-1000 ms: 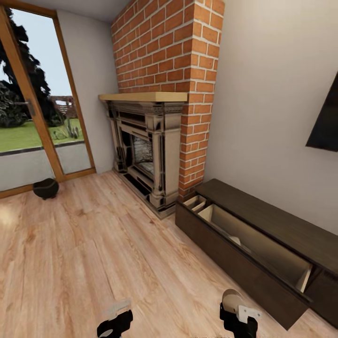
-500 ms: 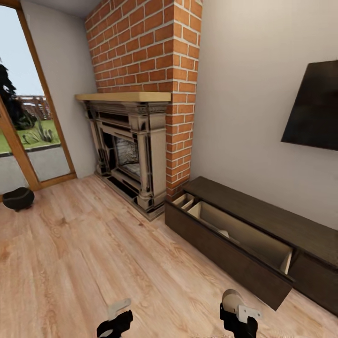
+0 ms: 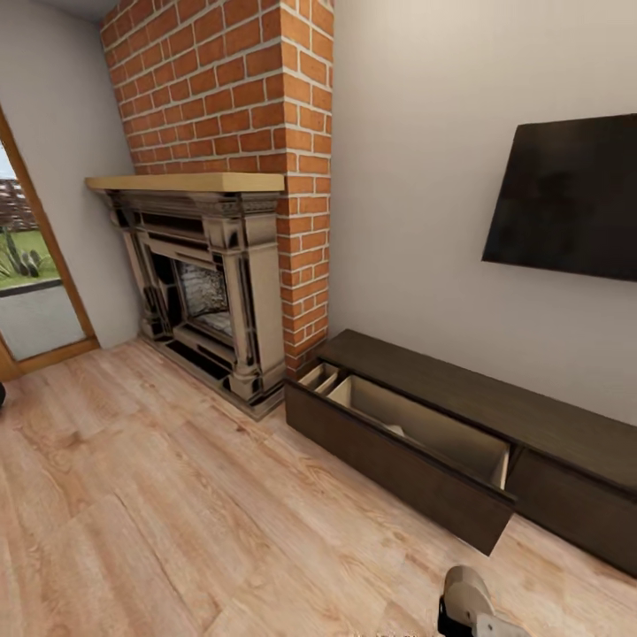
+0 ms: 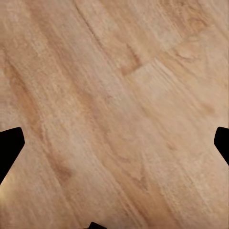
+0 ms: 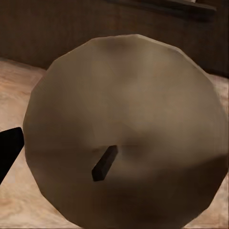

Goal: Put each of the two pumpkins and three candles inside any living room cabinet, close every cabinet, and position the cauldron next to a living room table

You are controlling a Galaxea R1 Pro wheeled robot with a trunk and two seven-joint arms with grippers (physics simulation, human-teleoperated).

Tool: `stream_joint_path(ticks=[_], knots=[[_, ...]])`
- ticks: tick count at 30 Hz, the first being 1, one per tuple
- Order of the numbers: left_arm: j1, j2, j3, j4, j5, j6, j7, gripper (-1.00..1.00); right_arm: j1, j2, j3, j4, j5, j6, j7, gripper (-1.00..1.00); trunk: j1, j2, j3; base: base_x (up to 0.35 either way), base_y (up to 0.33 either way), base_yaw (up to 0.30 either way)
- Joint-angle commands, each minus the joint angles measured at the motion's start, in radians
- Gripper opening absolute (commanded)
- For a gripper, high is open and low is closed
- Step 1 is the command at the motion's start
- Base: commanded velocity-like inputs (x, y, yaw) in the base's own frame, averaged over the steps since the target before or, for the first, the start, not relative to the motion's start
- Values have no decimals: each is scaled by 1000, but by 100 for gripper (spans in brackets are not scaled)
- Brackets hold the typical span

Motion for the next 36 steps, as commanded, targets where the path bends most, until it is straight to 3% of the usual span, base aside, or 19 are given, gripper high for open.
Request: stream_joint_path(ticks=[1,4,5,9,15,23,36], knots=[[5,4,-10,-1,3,-4,4,100,-2,-1,12,20,6,-21,-6,-100,0,0,-1,0,1,-269],[22,18,-10,-1,3,-12,-22,100,-2,-1,11,95,5,-108,8,-100,0,0,-1,0,0,-269],[42,25,-10,-1,4,-15,-58,100,-2,0,11,189,4,-171,29,-100,0,0,-1,0,0,-269],[50,25,-11,-1,5,-16,-71,100,-2,5,12,279,3,-232,43,-100,0,0,-1,0,0,-270],[51,24,-11,-1,5,-16,-73,100,-2,25,11,315,3,-243,45,-100,0,0,-1,0,78,-270],[51,23,-11,-1,5,-10,-71,100,-2,29,11,317,1,-243,44,-100,0,0,-1,115,240,-271],[51,16,-11,-1,5,-10,-71,100,-2,29,11,317,-1,-242,42,-100,0,0,-1,13,14,-286]])
